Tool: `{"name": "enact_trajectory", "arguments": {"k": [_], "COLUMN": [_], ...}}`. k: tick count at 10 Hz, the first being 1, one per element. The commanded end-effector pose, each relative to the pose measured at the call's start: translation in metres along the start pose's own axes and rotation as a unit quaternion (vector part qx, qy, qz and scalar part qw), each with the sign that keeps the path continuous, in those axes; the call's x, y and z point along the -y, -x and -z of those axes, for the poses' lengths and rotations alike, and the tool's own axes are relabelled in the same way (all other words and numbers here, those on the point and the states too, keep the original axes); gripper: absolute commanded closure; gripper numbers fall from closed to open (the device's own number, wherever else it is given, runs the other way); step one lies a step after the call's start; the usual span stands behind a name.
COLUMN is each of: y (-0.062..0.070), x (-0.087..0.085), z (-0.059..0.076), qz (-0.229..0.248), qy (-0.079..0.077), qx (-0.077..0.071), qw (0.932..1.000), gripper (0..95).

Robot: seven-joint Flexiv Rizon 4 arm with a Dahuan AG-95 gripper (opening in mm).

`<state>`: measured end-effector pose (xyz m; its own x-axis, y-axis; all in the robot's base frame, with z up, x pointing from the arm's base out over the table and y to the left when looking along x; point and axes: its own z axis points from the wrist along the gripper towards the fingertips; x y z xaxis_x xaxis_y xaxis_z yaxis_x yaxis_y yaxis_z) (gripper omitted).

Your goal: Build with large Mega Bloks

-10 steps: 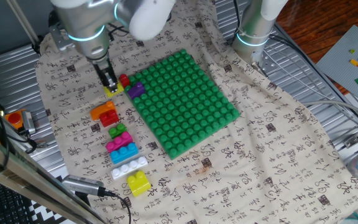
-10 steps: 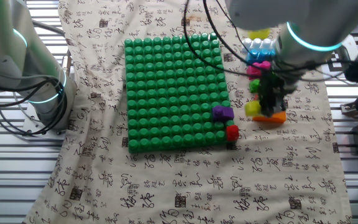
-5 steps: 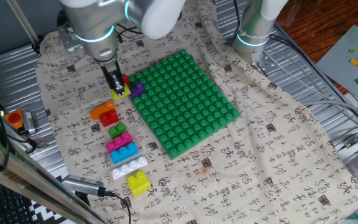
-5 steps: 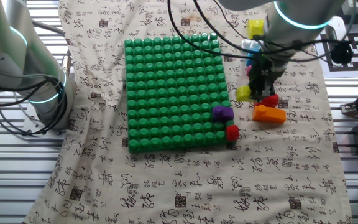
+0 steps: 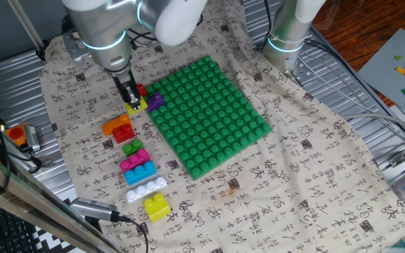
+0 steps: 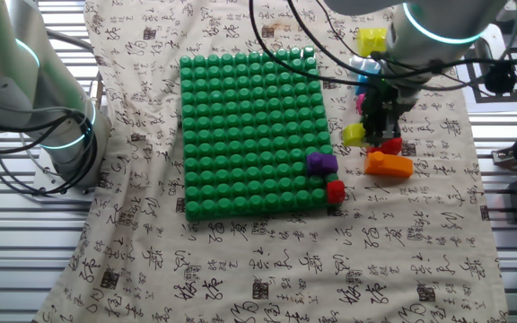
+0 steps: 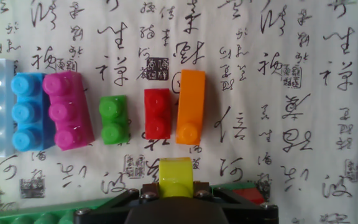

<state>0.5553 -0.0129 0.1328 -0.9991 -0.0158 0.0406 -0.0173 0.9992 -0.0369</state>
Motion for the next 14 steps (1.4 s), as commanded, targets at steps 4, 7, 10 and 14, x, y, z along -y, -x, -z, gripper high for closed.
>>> {"name": "enact_trajectory", "arguments": {"k": [4,7,10,14], "y": [0.001,0.001,-0.021,-0.046], "x": [0.000,0.000,-0.016,-0.031], "z": [0.000,0.000,0.004,-0.012], "qz": [-0.016,-0.019,-0.004,0.019], "qy": [0.006,0.011,0.014,0.019], "qx": [-0.001,-0.005,-0.004,0.002], "qw": [0.9998,0.9998,0.9999,0.9996], "gripper": [95.0,95.0,95.0,95.0]}}
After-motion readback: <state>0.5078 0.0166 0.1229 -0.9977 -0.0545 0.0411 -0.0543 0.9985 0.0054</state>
